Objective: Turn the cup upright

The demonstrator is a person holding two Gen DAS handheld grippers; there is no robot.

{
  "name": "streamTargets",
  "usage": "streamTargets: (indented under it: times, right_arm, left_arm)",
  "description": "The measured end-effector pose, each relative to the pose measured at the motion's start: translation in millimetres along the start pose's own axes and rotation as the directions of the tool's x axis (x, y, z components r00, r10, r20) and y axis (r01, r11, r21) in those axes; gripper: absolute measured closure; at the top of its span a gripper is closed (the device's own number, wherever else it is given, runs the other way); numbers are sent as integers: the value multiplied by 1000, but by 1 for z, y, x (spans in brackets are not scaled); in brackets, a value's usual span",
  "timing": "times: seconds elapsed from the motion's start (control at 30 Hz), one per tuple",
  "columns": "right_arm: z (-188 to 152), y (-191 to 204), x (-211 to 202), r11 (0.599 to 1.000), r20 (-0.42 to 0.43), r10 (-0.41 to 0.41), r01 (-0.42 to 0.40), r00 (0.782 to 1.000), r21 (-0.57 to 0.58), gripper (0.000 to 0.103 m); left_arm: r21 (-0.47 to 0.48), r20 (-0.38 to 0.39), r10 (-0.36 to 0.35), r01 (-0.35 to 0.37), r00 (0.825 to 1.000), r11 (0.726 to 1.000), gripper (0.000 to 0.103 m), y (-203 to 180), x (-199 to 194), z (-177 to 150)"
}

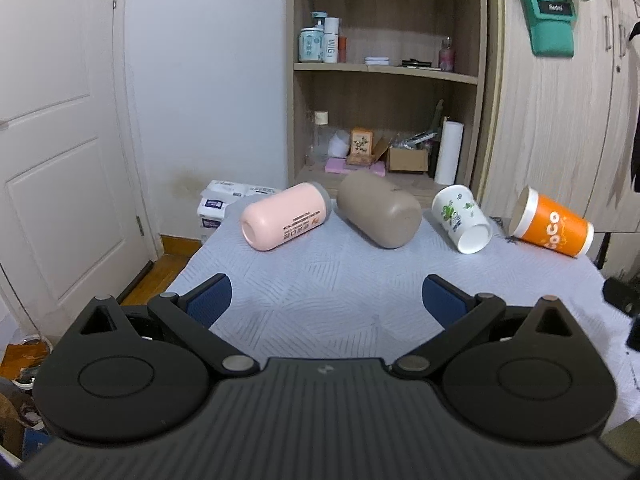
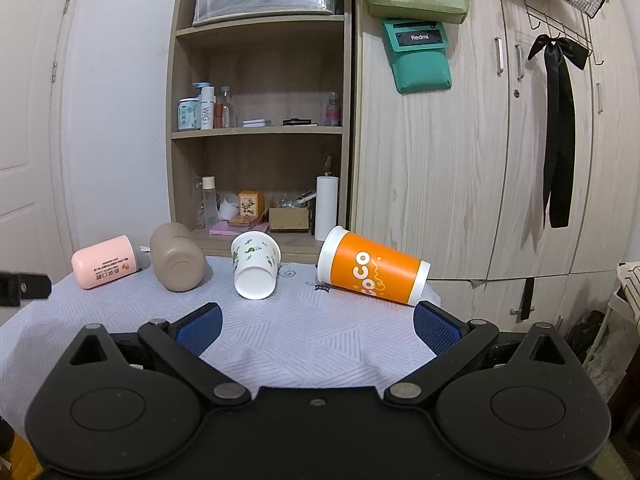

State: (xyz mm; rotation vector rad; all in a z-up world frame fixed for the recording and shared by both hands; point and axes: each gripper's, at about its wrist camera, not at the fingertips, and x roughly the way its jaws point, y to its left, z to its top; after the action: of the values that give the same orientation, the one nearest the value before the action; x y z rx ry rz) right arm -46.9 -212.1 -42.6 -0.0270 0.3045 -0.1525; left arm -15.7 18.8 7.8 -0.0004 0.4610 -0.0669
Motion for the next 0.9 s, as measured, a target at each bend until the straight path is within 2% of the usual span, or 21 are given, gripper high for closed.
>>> streamTargets:
  times: [0.1, 0.3, 0.5, 0.6, 0.73, 0.9]
  right_arm:
    - [0, 1, 0, 1000, -4, -4, 4, 1000, -2, 0]
    - [2, 2, 3, 1000, -15, 0, 0, 1000, -4, 0]
    - [5, 3, 4, 1000, -13, -4, 3, 1000, -19, 0]
    - [6, 2, 5, 1000, -14, -10, 10, 1000, -18, 0]
    - [7, 3, 5, 999, -23, -20, 19, 1000, -29, 0]
    - [7, 5, 3, 999, -16, -12, 11, 1000, -49, 0]
  left_arm:
    - [-11, -19, -17, 17, 1000, 1000, 0, 2, 4, -1]
    - [-14, -43, -8, 8, 999, 1000, 0, 4, 13, -3]
    - [-13, -26, -13, 13, 1000, 1000, 0, 4, 12, 1]
    - [-30, -18, -43, 43, 999, 999, 0, 7, 11, 4]
    - [-45, -53, -93, 91, 994, 995, 0, 10, 15, 1]
    - [-56, -70, -83, 79, 994, 995, 0, 11, 20, -4]
